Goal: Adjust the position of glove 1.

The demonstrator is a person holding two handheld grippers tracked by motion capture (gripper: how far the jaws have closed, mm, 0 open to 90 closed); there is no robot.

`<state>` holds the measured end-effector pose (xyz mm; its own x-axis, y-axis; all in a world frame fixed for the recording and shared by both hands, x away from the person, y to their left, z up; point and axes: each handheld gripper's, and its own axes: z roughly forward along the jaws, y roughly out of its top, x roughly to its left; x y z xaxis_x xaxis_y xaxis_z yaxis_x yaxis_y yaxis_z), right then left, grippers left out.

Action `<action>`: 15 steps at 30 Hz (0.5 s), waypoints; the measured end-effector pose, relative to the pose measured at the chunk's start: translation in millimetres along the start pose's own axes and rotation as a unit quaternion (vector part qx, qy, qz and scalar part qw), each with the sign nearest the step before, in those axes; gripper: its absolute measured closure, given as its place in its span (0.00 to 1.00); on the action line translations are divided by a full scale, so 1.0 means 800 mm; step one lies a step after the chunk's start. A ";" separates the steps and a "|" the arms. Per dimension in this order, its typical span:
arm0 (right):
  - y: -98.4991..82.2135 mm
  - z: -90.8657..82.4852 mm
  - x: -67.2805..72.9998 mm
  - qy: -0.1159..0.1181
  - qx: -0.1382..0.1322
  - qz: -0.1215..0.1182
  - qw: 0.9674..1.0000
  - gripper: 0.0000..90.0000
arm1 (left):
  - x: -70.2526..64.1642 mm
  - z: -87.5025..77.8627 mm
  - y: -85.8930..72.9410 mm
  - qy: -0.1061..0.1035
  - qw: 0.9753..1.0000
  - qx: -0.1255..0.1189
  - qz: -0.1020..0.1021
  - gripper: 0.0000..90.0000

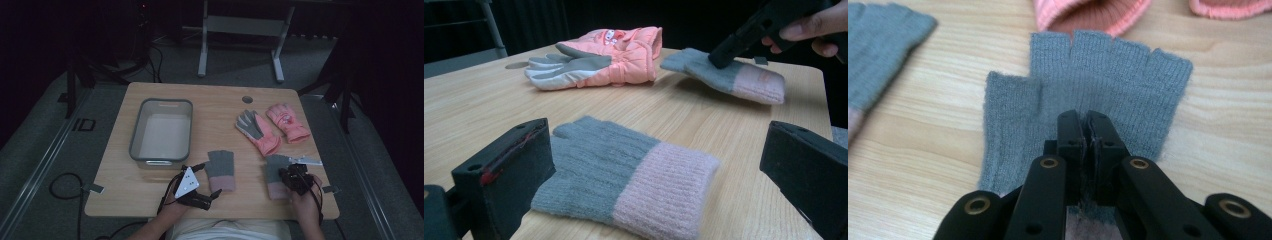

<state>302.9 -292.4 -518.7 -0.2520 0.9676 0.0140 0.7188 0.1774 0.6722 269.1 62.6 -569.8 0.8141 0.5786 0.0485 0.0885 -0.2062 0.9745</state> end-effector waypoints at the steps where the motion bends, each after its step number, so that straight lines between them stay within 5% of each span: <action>1: -0.002 0.002 -0.002 -0.001 0.004 0.002 1.000 0.95 | 0.000 0.000 0.000 0.000 1.000 0.000 0.000 0.00; 15: -0.017 0.021 -0.018 0.012 0.028 -0.006 1.000 0.86 | 0.000 0.000 0.000 -0.003 1.000 -0.001 0.002 0.00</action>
<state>307.9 -305.5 -540.7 -0.2756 0.9610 0.0241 0.7502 0.1993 0.6305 268.8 62.4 -569.9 0.8178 0.5733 0.0509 0.0839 -0.2062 0.9749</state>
